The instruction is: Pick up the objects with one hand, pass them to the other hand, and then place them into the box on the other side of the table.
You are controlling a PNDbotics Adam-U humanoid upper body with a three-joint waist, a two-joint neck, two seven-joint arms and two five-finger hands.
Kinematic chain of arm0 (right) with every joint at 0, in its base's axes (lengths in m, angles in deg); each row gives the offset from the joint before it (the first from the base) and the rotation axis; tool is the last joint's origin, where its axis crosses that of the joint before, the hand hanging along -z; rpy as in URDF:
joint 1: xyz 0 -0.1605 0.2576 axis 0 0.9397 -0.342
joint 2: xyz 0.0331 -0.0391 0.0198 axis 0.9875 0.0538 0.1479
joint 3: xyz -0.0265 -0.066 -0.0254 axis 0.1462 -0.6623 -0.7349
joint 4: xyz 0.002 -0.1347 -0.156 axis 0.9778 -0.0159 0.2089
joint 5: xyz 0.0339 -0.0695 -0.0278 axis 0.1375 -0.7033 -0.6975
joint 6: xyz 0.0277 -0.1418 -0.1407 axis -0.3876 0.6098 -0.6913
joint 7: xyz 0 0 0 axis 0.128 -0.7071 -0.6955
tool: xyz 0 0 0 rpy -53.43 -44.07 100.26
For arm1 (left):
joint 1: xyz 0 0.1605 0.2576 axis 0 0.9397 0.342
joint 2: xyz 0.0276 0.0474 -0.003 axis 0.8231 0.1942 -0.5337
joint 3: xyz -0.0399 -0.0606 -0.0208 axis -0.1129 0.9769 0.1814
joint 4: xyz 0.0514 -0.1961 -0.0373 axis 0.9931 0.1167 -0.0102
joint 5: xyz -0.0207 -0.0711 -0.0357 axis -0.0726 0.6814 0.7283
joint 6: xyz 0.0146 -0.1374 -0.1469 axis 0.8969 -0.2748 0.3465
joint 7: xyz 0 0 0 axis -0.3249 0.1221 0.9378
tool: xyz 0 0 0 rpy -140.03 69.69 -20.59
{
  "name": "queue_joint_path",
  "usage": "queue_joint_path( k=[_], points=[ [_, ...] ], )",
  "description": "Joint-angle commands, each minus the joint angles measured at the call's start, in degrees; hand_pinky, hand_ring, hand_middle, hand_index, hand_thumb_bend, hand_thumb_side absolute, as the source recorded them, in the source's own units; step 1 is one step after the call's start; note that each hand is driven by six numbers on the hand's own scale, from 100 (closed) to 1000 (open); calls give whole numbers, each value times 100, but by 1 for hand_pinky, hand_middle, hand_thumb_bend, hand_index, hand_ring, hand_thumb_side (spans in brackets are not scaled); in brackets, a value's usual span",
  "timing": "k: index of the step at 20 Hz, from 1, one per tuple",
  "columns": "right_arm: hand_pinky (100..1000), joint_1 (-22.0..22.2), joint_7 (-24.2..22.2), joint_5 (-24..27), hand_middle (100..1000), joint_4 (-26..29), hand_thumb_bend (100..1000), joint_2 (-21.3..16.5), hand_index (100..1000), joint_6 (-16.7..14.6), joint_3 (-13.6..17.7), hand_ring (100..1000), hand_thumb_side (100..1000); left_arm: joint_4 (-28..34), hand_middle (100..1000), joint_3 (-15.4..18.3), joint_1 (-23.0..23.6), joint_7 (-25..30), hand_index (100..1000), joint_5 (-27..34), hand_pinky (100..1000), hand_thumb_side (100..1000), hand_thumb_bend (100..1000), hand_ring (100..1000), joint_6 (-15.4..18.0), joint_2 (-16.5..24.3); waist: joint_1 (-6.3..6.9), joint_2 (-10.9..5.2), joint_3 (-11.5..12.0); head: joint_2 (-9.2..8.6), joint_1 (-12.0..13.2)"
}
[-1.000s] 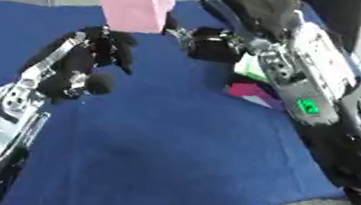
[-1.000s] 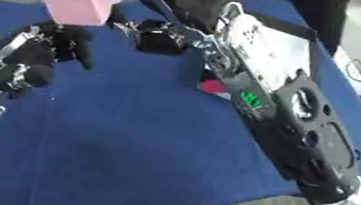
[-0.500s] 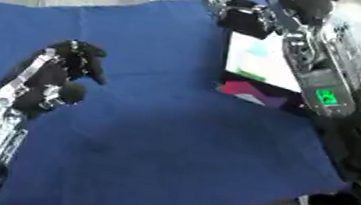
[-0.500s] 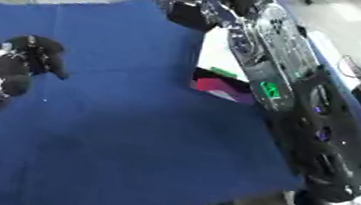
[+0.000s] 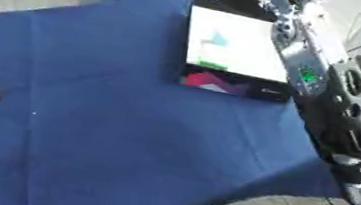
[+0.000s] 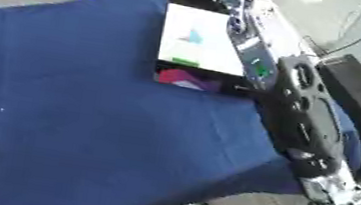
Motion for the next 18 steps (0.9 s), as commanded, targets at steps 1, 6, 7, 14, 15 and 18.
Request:
queue_joint_path(
  k=[1,6,7,14,15,18],
  points=[
    [337,69,-37,296,504,-396,100,-395,504,286,315,842,314,495,481,192,38,-289,688,-124,632,541,950,492,44,1,71,20,43,-15,-273],
    [359,59,-366,752,521,-1138,100,-750,534,742,31,860,242,791,480,150,145,-503,689,-275,632,543,950,492,-8,-59,69,39,174,-15,-477],
    [370,25,-408,846,529,-1291,100,-809,556,836,-87,865,228,818,480,134,153,-499,689,-300,632,545,947,492,-23,-64,66,43,203,-15,-516],
    [480,-301,-429,1676,612,-2565,100,-1001,836,1187,-816,915,198,866,479,88,224,-455,690,-384,631,551,944,490,-80,-97,50,50,313,-15,-672],
    [499,-346,-325,1894,623,-2874,100,-1030,864,1054,-880,919,198,869,479,84,233,-451,690,-386,631,551,944,490,-81,-98,47,49,321,-15,-684],
    [523,-416,-120,2141,641,-3393,100,-1079,909,824,-994,923,212,875,479,78,247,-434,690,-384,631,551,945,490,-81,-101,43,45,331,-15,-702]
  ],
)
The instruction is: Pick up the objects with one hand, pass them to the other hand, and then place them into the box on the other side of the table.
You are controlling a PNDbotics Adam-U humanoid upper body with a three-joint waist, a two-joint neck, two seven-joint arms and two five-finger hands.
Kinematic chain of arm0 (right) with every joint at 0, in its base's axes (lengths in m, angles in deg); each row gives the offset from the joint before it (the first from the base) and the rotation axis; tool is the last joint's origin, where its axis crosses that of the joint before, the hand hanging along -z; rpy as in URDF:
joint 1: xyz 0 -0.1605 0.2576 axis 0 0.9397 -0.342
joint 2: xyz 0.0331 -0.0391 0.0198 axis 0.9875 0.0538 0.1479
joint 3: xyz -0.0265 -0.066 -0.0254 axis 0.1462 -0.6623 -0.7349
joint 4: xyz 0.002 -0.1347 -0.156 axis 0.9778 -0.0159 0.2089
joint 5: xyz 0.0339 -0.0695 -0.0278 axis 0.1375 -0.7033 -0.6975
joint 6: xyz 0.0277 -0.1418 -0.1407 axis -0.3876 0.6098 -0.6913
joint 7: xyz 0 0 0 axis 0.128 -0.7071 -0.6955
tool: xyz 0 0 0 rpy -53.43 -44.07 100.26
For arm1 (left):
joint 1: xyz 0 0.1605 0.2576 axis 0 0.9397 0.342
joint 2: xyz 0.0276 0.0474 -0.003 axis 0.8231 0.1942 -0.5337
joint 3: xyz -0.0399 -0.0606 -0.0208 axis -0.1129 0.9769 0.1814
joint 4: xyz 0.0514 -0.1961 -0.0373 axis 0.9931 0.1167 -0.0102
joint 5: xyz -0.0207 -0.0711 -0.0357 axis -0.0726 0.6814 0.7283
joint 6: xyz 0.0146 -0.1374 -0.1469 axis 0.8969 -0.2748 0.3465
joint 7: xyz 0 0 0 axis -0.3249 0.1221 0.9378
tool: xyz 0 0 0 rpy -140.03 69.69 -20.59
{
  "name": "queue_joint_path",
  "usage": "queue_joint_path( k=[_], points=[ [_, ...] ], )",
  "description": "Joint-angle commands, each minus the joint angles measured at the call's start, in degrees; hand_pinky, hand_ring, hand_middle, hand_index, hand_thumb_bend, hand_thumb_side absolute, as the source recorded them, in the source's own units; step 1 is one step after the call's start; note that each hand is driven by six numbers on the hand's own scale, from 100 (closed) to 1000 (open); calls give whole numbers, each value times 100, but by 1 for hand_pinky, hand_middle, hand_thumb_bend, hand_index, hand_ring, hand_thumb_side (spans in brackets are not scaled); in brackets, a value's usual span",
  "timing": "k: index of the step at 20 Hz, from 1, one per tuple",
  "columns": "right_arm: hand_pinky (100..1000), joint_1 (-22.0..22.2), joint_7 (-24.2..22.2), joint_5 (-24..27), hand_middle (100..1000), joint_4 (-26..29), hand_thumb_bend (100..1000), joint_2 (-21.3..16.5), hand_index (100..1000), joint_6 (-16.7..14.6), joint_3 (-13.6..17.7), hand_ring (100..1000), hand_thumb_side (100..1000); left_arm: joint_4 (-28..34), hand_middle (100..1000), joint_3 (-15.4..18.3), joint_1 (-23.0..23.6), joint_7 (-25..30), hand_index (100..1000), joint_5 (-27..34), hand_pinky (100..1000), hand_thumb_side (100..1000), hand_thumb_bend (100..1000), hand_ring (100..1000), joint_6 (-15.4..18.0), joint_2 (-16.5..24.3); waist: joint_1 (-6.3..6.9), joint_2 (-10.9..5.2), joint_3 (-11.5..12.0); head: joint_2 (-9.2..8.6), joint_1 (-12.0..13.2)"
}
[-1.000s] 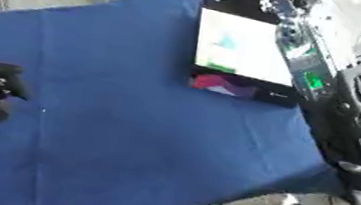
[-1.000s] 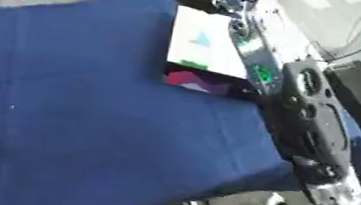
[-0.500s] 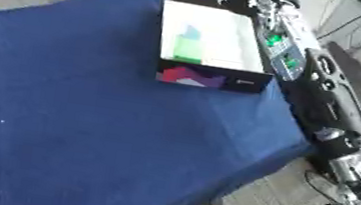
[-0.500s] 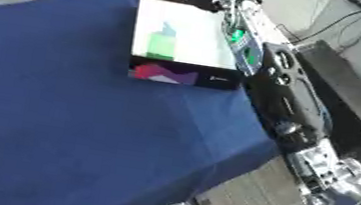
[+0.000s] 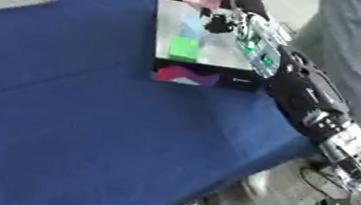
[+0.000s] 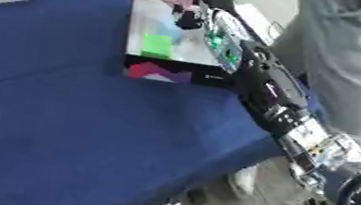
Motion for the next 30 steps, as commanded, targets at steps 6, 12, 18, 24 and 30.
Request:
queue_joint_path(
  k=[6,12,18,24,30],
  points=[
    [832,-34,-265,-949,845,93,100,-539,1000,-18,67,937,523,97,481,17,-1,38,694,-3,632,554,947,492,1,11,21,-17,-1,-15,-80],
    [1000,54,-1715,-2188,953,1066,100,-732,1000,-209,223,939,395,57,481,26,31,58,694,-4,632,554,951,492,22,2,18,-23,-40,-15,-94],
    [1000,79,-2489,-3013,970,1484,100,-731,1000,-296,272,928,432,46,481,37,59,61,694,-18,631,553,951,491,36,-11,28,-24,-46,-15,-123],
    [869,67,-2306,-2581,935,1502,100,-680,1000,216,315,909,773,31,481,38,68,59,695,-23,631,554,951,492,47,-30,20,-21,-40,-15,-174],
    [899,106,-2198,-2255,940,1432,100,-684,1000,328,197,913,933,21,482,41,73,59,695,-19,631,554,951,492,58,-37,13,-16,-26,-15,-228]
  ],
)
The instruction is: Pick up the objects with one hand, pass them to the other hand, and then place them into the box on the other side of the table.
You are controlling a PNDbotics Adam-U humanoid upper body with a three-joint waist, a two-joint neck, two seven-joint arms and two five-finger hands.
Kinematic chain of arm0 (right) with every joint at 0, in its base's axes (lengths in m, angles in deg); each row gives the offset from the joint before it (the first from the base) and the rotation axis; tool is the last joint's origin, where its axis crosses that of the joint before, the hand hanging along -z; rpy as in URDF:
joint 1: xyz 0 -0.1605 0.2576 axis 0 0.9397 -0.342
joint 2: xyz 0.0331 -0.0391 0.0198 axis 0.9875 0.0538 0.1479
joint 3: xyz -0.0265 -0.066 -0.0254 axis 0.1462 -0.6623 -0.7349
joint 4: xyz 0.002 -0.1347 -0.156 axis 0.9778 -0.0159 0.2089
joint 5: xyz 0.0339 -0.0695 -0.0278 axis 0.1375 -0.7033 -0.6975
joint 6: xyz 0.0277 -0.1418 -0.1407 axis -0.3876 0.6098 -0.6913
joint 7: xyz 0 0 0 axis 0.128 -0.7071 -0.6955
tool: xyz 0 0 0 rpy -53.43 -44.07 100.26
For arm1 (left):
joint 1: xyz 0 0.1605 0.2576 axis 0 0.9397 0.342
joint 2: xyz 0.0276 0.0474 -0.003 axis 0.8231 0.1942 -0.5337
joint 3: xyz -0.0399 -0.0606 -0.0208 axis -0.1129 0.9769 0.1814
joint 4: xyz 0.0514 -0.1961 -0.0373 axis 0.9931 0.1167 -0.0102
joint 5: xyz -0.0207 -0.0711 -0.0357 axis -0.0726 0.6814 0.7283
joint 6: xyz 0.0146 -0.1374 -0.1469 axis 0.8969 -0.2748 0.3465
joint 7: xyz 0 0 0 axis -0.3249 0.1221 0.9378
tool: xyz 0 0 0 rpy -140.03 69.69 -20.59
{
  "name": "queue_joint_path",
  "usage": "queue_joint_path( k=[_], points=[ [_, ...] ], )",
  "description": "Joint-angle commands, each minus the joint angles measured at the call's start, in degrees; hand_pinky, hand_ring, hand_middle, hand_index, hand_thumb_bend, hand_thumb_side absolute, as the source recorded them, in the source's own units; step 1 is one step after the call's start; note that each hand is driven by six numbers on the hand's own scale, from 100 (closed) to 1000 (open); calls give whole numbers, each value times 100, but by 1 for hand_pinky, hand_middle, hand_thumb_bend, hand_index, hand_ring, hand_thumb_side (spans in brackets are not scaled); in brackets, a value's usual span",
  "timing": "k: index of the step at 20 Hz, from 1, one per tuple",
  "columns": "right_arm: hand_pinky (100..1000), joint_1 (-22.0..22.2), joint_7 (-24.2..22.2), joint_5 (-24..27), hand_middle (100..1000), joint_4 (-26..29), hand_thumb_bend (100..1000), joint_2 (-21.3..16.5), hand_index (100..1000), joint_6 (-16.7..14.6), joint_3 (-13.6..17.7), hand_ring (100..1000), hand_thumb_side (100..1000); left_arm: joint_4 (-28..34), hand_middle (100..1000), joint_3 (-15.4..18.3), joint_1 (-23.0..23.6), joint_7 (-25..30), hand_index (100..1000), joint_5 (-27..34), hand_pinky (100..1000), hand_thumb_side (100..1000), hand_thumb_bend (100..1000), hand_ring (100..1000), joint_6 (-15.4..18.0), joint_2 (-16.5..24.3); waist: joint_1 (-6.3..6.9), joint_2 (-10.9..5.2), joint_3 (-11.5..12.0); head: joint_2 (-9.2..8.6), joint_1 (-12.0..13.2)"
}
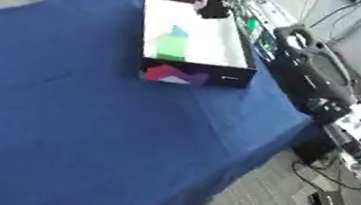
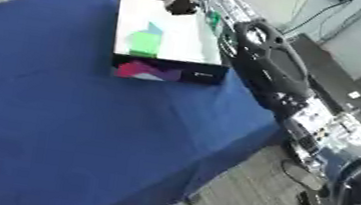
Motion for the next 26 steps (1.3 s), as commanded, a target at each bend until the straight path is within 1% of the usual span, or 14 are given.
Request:
queue_joint_path(
  k=[1,6,19,23,24,25,26],
  points=[
    [902,-58,-35,122,941,40,100,-212,1000,50,0,914,954,62,482,39,-41,8,695,-16,631,555,951,492,30,13,13,-16,6,-15,-45],
    [913,-62,-159,173,941,4,100,-198,1000,59,-30,917,1000,61,482,40,-43,16,695,-1,632,556,950,492,37,11,11,-11,10,-15,-77],
    [949,-107,-491,176,947,-163,100,-136,1000,89,-87,925,1000,65,483,39,-44,59,697,12,632,559,950,490,43,11,21,-5,19,-15,-135],
    [935,-214,-476,140,945,-296,100,-47,1000,81,-136,929,1000,63,483,31,-38,87,698,20,634,560,951,488,44,4,39,-8,26,-15,-170],
    [937,-246,-445,124,946,-318,100,-23,1000,62,-154,929,987,64,483,30,-34,95,698,21,633,560,952,487,45,2,47,-10,30,-15,-177],
    [939,-281,-408,98,948,-340,100,7,1000,33,-175,935,919,65,483,31,-29,101,698,22,633,559,952,487,44,1,55,-12,33,-15,-185],
    [945,-317,-371,70,951,-370,100,43,1000,1,-195,938,892,66,483,35,-23,102,698,23,634,559,953,487,43,-1,62,-14,35,-15,-189]
  ],
)
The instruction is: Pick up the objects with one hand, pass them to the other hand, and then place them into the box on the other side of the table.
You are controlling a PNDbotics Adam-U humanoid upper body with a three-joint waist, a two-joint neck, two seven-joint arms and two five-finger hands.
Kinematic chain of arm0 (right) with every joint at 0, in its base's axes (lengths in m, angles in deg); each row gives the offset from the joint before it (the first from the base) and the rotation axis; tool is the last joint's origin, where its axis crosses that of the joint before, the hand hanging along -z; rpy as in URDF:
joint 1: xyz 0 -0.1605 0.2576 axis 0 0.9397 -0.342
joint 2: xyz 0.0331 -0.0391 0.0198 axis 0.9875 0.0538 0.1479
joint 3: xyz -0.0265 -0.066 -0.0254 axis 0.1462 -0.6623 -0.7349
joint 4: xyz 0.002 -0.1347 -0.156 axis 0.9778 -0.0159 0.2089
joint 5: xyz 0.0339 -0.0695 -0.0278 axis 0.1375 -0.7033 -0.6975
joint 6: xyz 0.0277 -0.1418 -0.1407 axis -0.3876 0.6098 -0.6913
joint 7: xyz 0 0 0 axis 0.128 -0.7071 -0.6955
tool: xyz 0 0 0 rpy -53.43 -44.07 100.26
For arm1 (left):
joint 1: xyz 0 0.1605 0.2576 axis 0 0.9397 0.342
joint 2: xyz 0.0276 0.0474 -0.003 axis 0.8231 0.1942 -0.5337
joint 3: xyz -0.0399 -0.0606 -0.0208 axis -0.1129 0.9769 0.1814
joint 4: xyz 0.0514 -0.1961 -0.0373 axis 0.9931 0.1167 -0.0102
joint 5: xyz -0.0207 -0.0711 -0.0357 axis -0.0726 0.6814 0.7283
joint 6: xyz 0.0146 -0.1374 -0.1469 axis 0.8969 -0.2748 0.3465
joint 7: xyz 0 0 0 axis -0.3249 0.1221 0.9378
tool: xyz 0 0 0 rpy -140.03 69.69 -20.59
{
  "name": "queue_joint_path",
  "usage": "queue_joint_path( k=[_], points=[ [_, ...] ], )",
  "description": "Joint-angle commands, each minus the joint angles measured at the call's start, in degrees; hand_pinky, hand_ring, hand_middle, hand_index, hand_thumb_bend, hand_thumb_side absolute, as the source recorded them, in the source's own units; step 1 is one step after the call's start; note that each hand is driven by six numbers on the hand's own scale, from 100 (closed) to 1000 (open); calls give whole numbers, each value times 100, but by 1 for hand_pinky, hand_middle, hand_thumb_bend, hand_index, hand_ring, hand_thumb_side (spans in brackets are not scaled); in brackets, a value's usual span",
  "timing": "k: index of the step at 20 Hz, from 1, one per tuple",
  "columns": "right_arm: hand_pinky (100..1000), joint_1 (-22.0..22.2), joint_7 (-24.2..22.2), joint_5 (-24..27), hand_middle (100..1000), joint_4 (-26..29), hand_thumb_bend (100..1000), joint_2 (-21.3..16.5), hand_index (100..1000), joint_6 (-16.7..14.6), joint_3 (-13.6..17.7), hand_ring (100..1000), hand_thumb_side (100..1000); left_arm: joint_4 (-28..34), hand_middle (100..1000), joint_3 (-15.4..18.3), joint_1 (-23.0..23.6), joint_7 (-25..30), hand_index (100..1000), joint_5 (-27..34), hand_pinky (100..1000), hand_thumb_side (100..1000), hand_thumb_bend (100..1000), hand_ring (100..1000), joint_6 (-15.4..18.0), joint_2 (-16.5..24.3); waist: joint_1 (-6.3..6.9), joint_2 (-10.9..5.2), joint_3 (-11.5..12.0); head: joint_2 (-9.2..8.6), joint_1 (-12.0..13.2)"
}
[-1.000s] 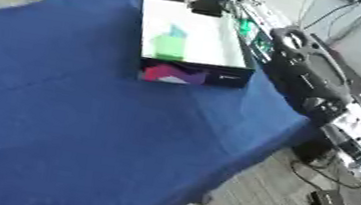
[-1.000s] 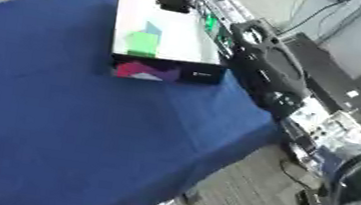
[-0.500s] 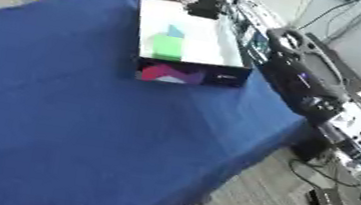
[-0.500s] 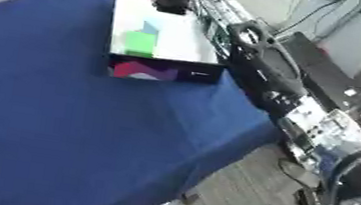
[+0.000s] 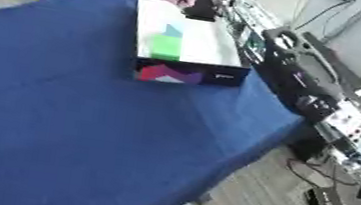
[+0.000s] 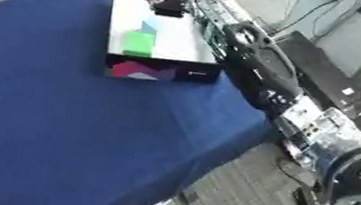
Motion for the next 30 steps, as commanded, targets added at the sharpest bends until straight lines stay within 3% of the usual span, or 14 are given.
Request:
queue_joint_path(
  k=[1,3,6,12,22,25,27,28,29,30],
  points=[
    [968,-170,104,-114,957,-53,100,-50,1000,-78,-13,944,820,66,483,39,-39,34,697,7,634,559,954,486,5,-1,69,-15,9,-15,-24],
    [1000,-242,113,-232,961,-152,100,31,1000,-149,-63,947,649,65,482,45,-22,35,697,10,635,560,954,486,4,-5,86,-20,12,-15,-8],
    [1000,-345,105,-540,966,-268,100,151,1000,-294,-119,952,285,68,482,57,5,28,697,19,635,560,956,485,5,-11,117,-26,21,-15,33],
    [1000,-448,176,-917,975,-307,100,353,1000,-373,-151,956,333,75,482,66,26,23,696,33,636,559,957,484,2,-21,147,-23,29,-15,78],
    [1000,-394,288,-1130,960,-115,100,393,1000,-374,-165,934,272,55,481,75,47,10,696,43,636,560,958,483,13,-31,141,-20,29,-15,26],
    [1000,-363,398,-1311,733,-42,100,376,856,-326,-158,891,328,41,481,78,58,0,695,48,635,560,958,482,14,-34,140,-18,22,-15,1],
    [1000,-346,393,-1455,672,-4,100,368,808,-288,-156,880,362,36,481,79,62,-4,695,54,635,559,958,482,17,-35,141,-17,18,-15,-13],
    [1000,-337,369,-1516,589,11,100,369,749,-269,-153,871,380,35,481,83,63,-8,695,56,636,559,958,482,19,-35,143,-16,15,-15,-18],
    [1000,-325,326,-1566,556,32,100,369,731,-253,-152,872,380,34,481,86,64,-11,695,58,636,560,957,482,20,-35,146,-15,11,-15,-23],
    [1000,-311,257,-1602,579,59,100,370,751,-243,-151,882,377,34,481,87,66,-14,695,60,636,560,958,482,21,-35,147,-14,8,-15,-30]
  ],
)
